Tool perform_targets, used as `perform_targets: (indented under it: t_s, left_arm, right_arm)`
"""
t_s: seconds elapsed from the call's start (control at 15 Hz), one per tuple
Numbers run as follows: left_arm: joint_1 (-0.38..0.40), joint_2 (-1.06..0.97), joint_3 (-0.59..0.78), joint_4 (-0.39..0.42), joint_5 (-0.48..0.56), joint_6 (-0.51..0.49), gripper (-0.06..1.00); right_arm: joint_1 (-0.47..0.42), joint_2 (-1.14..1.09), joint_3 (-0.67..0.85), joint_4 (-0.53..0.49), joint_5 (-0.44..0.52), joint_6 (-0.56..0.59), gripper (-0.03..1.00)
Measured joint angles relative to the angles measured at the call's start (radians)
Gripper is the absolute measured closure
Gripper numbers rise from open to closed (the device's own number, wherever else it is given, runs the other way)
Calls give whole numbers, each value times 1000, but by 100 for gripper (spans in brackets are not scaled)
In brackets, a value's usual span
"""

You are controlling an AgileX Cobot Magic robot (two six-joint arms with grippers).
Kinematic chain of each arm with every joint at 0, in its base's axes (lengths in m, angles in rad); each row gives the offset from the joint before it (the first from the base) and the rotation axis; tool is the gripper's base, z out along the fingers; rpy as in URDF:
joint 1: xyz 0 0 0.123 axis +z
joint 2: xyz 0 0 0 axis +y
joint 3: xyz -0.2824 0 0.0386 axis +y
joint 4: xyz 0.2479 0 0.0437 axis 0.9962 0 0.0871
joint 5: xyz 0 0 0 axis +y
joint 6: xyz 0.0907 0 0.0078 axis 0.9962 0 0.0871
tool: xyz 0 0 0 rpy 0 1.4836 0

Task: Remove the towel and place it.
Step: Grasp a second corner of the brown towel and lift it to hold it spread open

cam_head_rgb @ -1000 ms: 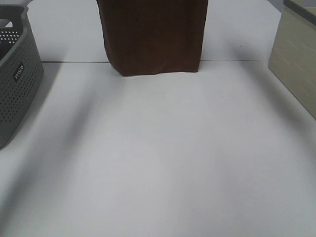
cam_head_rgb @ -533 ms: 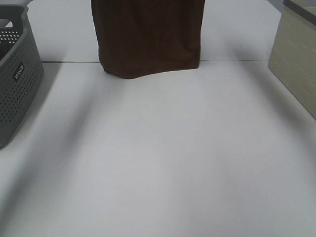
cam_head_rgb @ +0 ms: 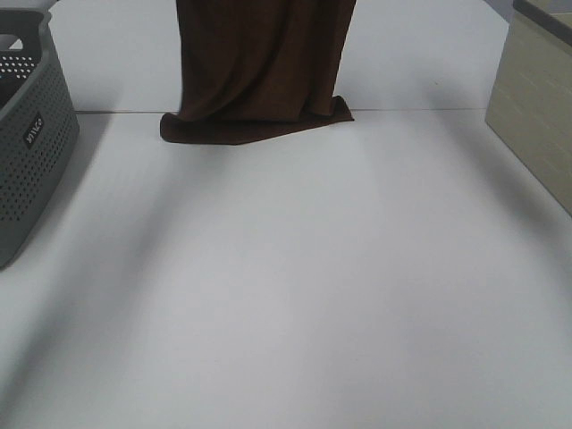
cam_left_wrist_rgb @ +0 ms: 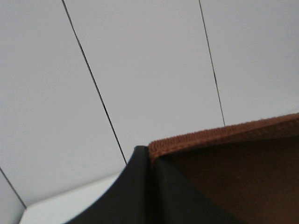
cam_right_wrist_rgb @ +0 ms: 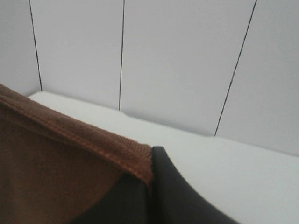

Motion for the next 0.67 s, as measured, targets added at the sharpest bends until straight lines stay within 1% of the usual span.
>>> perform_targets:
  t_s: [0.07, 0.13, 0.2, 0.33, 0.47, 0.53, 0.6, 0.67]
  left_arm:
    - [-8, -15, 0, -58, 140, 52, 94]
    - [-9, -23, 0, -89, 195, 77, 94]
    - [-10, -44, -1, -150, 325, 138, 94]
    - [-8, -90, -1, -230, 516, 227, 94]
    - [-8, -133, -1, -259, 654, 262, 94]
    - [-8, -152, -1, -272, 717, 264, 94]
    - [-8, -177, -2, -297, 795, 263, 94]
    - [-8, -194, -2, -315, 814, 247, 94]
  right_arm:
    - [-1, -7, 0, 11, 43, 0, 96]
    - [-2, -18, -1, 27, 121, -10, 96]
    - [-4, -26, -7, 50, 212, -24, 96]
    - [-11, -53, -11, 114, 368, -76, 96]
    - [-13, -82, -12, 152, 505, -114, 96]
    - [-13, -100, -12, 163, 566, -116, 96]
    - [-13, -130, -12, 180, 647, -116, 96]
    - [-13, -147, -12, 192, 703, -116, 96]
